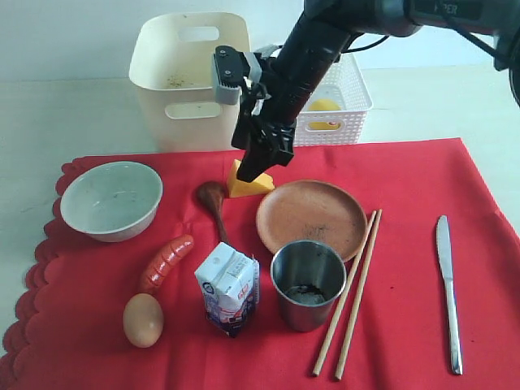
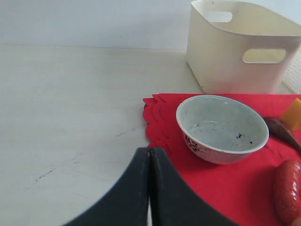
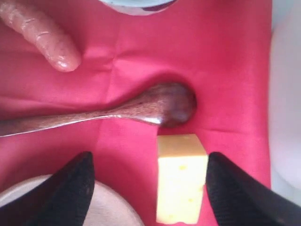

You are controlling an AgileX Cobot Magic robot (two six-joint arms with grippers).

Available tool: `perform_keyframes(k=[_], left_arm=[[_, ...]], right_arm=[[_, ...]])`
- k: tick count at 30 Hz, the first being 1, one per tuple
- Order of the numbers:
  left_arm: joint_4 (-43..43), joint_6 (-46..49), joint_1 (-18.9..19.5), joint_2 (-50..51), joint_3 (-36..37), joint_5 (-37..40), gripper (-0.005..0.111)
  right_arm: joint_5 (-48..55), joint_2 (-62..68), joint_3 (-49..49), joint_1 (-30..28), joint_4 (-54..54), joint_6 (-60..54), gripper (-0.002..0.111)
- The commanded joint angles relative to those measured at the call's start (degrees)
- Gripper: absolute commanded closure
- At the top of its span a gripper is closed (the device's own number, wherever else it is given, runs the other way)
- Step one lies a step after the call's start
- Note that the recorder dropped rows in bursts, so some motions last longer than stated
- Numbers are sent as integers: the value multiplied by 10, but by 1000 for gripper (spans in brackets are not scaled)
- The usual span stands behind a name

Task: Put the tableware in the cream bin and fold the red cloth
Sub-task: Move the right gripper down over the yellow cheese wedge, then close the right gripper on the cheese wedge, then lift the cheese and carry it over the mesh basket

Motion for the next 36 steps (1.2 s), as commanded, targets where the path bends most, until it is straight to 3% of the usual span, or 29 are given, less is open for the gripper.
perform_keyframes(k=[1,27,29,36], left_arm=[[-3,-3,1,-3,1,-5,107],[-3,-3,1,-3,1,-5,107],[-3,-3,1,-3,1,-5,107],[-3,-3,1,-3,1,-5,107]], right_arm=[[-37,12,-4,1,2,-6,44],[-77,66,-4,1,1,5,44],[-77,67,-4,1,1,5,49],[-77,64,-4,1,1,5,87]])
